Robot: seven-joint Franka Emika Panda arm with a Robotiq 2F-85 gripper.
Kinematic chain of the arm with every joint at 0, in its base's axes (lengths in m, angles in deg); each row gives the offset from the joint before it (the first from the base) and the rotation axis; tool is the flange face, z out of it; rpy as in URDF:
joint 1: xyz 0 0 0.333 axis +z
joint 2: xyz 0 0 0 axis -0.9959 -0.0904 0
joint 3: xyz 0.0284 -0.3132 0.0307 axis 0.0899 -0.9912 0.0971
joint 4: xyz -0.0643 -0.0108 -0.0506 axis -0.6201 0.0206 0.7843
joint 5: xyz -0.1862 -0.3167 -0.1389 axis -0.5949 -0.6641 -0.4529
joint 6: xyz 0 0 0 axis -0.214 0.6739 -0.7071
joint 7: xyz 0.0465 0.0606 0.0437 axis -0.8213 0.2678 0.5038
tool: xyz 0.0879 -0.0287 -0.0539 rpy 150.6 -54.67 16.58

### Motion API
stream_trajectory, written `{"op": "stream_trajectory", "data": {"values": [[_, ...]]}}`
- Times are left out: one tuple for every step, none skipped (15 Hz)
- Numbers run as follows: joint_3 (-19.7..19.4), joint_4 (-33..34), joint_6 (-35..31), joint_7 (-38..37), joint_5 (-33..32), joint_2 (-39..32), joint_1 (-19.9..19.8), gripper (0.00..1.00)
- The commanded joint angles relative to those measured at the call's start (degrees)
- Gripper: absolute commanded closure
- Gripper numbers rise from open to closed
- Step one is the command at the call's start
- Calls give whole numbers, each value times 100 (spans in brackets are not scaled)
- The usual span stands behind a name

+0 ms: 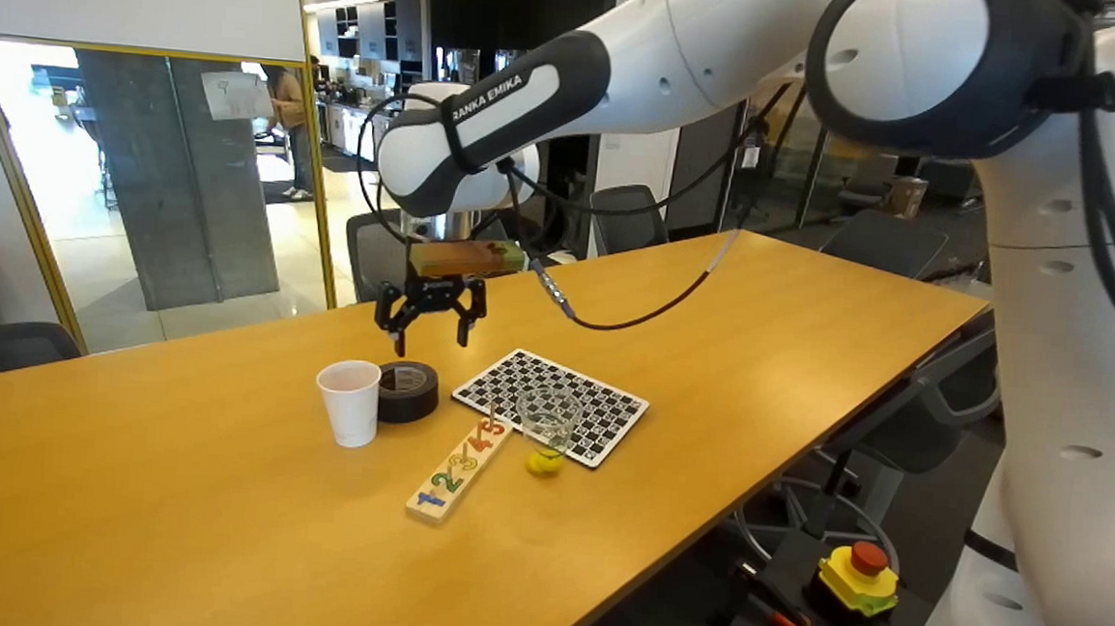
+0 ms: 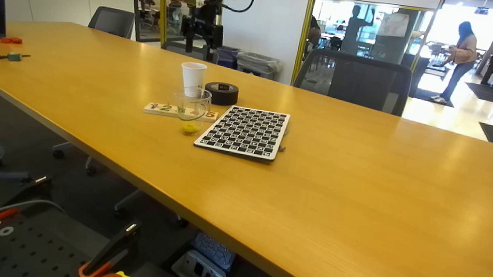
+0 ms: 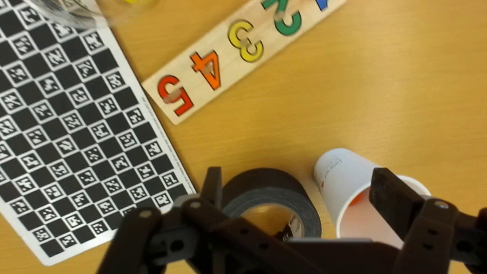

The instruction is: Put the yellow discs on the table and then put the orange discs in the cup

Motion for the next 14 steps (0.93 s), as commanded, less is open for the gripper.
{"op": "stream_trajectory", "data": {"values": [[35, -1422, 5, 520, -144, 1268, -145, 0], [53, -1737, -52, 747, -116, 1532, -206, 0], [62, -2050, -113, 960, -90, 1801, -256, 0], [59, -2370, -177, 1173, -82, 2072, -303, 0], [49, -2680, -213, 1403, -55, 2351, -356, 0], [36, -2990, -275, 1616, -33, 2623, -400, 0], [13, -3305, -303, 1847, -6, 2917, -450, 0], [-16, -3626, -345, 2033, -9, 3208, -492, 0], [-54, -3938, -358, 2211, 12, 3511, -535, 0], [-106, -4259, -348, 2376, 21, 3829, -578, 0], [-162, -4566, -337, 2490, 17, 4137, -615, 0], [-239, -4839, -278, 2600, 27, 4452, -659, 0], [-330, -5100, -201, 2713, 42, 4755, -699, 0], [-427, -5337, -84, 2811, 32, 5056, -744, 0]]}}
